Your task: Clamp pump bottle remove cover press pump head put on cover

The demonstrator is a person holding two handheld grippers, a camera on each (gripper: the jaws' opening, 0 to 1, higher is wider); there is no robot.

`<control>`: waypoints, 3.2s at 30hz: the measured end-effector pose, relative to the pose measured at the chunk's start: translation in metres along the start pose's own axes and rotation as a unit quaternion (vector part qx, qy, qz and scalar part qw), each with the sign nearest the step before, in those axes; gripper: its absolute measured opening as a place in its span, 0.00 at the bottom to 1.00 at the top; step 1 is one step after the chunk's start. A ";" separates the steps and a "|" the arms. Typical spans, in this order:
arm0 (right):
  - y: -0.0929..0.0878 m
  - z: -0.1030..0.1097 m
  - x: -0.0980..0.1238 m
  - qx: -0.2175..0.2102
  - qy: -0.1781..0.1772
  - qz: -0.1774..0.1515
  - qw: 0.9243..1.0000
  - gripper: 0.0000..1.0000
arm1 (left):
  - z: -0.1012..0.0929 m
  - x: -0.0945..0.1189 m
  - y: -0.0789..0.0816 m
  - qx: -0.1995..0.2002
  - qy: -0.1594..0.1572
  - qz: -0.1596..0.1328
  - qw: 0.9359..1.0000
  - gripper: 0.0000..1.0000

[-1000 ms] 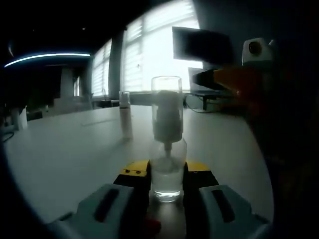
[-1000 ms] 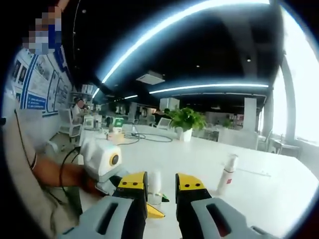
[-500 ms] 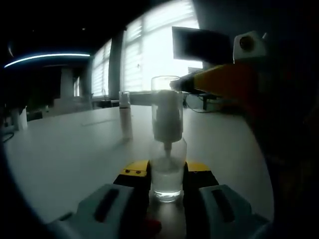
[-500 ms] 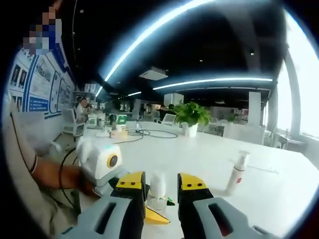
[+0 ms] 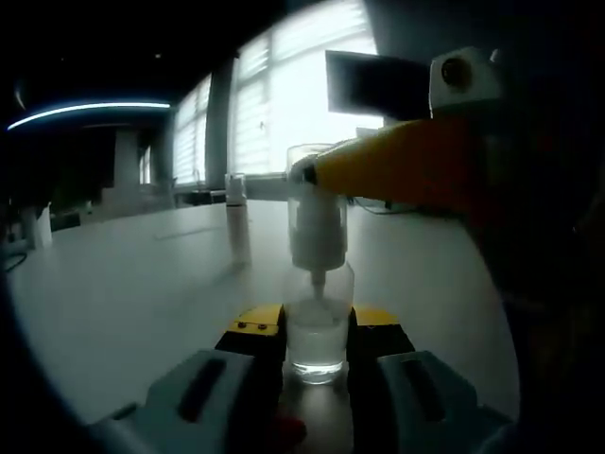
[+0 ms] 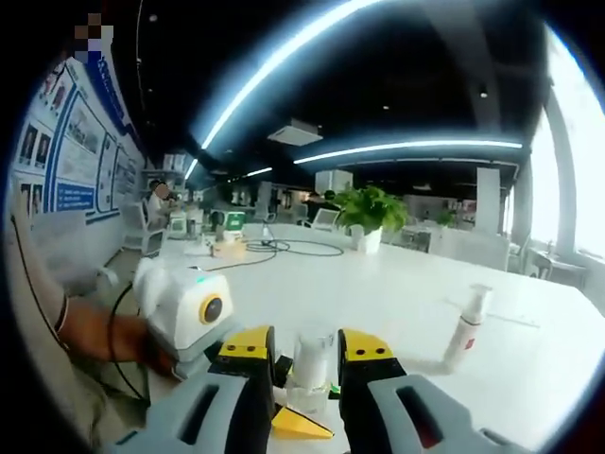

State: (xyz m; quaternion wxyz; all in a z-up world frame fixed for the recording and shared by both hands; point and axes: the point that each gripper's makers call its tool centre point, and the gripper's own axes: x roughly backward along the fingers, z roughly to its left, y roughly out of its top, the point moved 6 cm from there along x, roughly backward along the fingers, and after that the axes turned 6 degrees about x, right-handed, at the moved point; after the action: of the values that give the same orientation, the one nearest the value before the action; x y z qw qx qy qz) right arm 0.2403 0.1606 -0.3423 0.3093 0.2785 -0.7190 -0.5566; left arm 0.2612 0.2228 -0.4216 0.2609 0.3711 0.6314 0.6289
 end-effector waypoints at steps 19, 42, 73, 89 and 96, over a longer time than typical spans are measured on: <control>-0.002 -0.004 -0.005 -0.013 -0.006 0.008 1.000 0.13 | 0.000 0.000 0.000 -0.002 -0.001 0.000 1.000 0.16; -0.002 -0.003 -0.003 -0.020 -0.004 0.010 1.000 0.12 | -0.001 0.000 0.000 -0.006 0.000 -0.001 1.000 0.16; 0.028 -0.011 0.004 -0.008 -0.019 -0.045 0.999 0.12 | 0.002 -0.003 -0.001 -0.003 0.001 0.006 1.000 0.16; 0.042 -0.024 0.024 -0.003 -0.043 -0.071 0.997 0.12 | 0.001 -0.001 -0.001 -0.004 0.002 0.005 1.000 0.16; 0.038 -0.035 0.034 -0.003 -0.058 -0.068 0.996 0.12 | 0.001 0.000 -0.001 -0.003 0.002 0.005 1.000 0.16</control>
State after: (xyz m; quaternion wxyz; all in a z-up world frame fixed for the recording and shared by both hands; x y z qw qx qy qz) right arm 0.2421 0.1215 -0.2945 0.2290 0.2931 -0.7135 -0.5938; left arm 0.2618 0.2233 -0.4224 0.2580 0.3724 0.6284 0.6323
